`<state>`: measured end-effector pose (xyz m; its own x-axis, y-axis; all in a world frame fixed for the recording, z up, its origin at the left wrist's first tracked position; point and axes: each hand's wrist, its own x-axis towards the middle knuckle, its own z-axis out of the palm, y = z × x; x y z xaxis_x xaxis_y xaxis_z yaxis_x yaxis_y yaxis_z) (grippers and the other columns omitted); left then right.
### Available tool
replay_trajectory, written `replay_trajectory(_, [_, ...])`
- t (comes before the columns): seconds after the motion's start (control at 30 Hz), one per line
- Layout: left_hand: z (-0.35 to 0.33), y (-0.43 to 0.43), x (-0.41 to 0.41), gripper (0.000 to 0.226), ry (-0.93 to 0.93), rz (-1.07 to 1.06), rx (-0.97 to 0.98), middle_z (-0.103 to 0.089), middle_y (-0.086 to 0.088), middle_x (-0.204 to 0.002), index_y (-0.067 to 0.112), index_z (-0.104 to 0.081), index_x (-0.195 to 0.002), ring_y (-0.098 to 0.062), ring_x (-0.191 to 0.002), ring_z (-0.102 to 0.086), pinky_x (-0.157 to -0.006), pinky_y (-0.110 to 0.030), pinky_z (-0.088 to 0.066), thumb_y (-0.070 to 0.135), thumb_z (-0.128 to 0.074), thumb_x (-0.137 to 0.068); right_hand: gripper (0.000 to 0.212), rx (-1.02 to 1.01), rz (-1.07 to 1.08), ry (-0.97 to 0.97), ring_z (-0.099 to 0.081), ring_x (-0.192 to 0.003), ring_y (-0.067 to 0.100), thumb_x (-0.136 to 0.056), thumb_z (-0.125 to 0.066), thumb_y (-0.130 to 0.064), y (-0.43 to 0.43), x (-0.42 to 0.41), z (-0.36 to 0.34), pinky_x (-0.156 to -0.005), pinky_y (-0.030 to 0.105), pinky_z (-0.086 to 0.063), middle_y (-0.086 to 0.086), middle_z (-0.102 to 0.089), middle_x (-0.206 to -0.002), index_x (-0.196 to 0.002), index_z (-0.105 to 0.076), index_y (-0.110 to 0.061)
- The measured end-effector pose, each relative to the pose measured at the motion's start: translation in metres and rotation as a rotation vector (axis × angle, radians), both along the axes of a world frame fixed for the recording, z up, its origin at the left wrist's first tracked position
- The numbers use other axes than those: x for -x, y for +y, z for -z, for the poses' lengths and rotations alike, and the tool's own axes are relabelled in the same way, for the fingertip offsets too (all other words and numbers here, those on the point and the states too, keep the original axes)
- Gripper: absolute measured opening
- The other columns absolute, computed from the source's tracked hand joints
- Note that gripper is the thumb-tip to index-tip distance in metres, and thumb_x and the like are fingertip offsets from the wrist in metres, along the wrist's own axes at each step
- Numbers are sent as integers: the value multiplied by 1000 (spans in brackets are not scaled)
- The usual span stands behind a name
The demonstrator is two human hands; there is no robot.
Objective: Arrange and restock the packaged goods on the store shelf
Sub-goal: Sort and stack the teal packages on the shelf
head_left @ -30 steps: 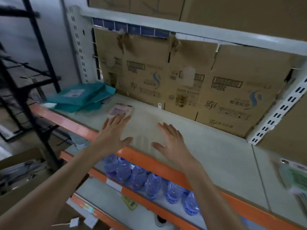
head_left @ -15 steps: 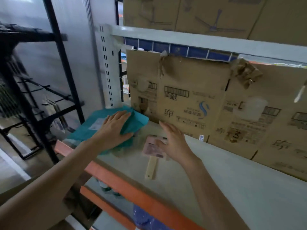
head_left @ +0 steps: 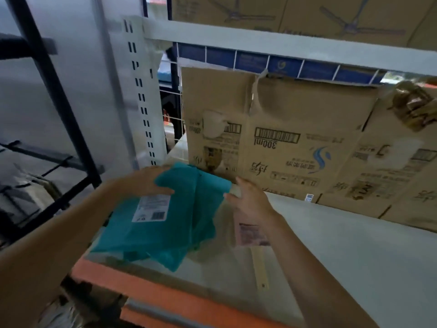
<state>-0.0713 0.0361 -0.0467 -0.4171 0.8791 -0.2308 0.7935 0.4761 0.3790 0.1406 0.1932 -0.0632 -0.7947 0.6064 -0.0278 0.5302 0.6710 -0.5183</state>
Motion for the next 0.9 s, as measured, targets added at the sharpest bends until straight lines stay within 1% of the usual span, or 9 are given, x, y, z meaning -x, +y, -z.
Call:
replay_trajectory(0.13, [1, 2, 33, 109, -201, 41, 102, -34, 1, -145, 21, -25, -145, -16, -128, -35, -102, -23, -25, 78, -58, -58, 44, 99, 184, -33, -57, -102, 24, -86, -61, -40, -4, 26, 7, -82, 31, -46, 8, -60, -115, -118, -54, -10])
replay_trajectory(0.23, [11, 6, 56, 76, -249, 66, 80, -48, 1, -132, 18, -42, -136, -10, -110, -47, -91, -18, -33, 51, -69, -73, 39, 143, 283, -20, -57, -98, 23, -85, -64, -35, -10, 40, 9, -74, 27, -41, 7, -59, -107, -114, -55, -10])
replay_trajectory(0.33, [18, 13, 73, 37, -265, 69, -21, -59, 7, -93, 17, -61, -97, -7, -83, -56, -64, -15, -39, 32, -80, -68, 24, 136, 368, -6, -54, -87, 18, -85, -64, -26, -15, 46, 9, -69, 25, -39, 7, -59, -99, -105, -56, -15])
replay_trajectory(0.43, [23, 17, 86, 29, -187, 80, -105, -51, 4, -72, 19, -49, -67, -19, -77, -51, -57, -24, -32, 21, -78, -73, 21, 104, 423, 12, -59, -89, 21, -86, -62, -20, -21, 49, 4, -68, 25, -42, 9, -64, -101, -106, -61, -12])
replay_trajectory(0.53, [17, 16, 87, 25, -105, 140, -207, -50, -1, -72, 18, -50, -67, -23, -80, -50, -62, -26, -34, 12, -70, -80, 13, 55, 446, 97, -58, -87, 22, -88, -59, -18, -30, 48, -6, -64, 24, -42, 3, -59, -89, -100, -60, -13])
replay_trajectory(0.6, [4, 12, 86, 10, -140, 141, -277, -59, -12, -81, 3, -60, -79, -27, -83, -55, -73, -29, -43, 8, -69, -80, 9, 17, 437, 191, -54, -78, 16, -88, -60, -17, -37, 47, -17, -54, 21, -36, -5, -53, -74, -83, -54, -20])
replay_trajectory(0.7, [-33, -2, 79, 20, -209, 172, -401, -54, -2, -62, 7, -53, -66, 1, -56, -54, -55, -7, -37, 0, -66, -80, 10, -21, 421, 334, -56, -75, 15, -88, -61, -16, -45, 44, -37, -51, 22, -33, -3, -58, -75, -79, -56, -20])
replay_trajectory(0.77, [-58, -10, 77, 21, -215, 192, -458, -59, 1, -56, 11, -53, -65, 4, -46, -52, -53, -10, -37, 3, -67, -78, 5, -47, 413, 398, -60, -78, 18, -87, -62, -16, -52, 42, -51, -58, 25, -40, 0, -64, -80, -82, -62, -17])
replay_trajectory(0.9, [-96, -30, 65, 20, -190, 276, -486, -64, -18, -73, 17, -56, -69, -15, -60, -57, -61, -28, -43, 3, -65, -81, 7, -82, 383, 452, -61, -80, 13, -87, -62, -16, -65, 38, -80, -59, 25, -45, 0, -67, -87, -90, -66, -11])
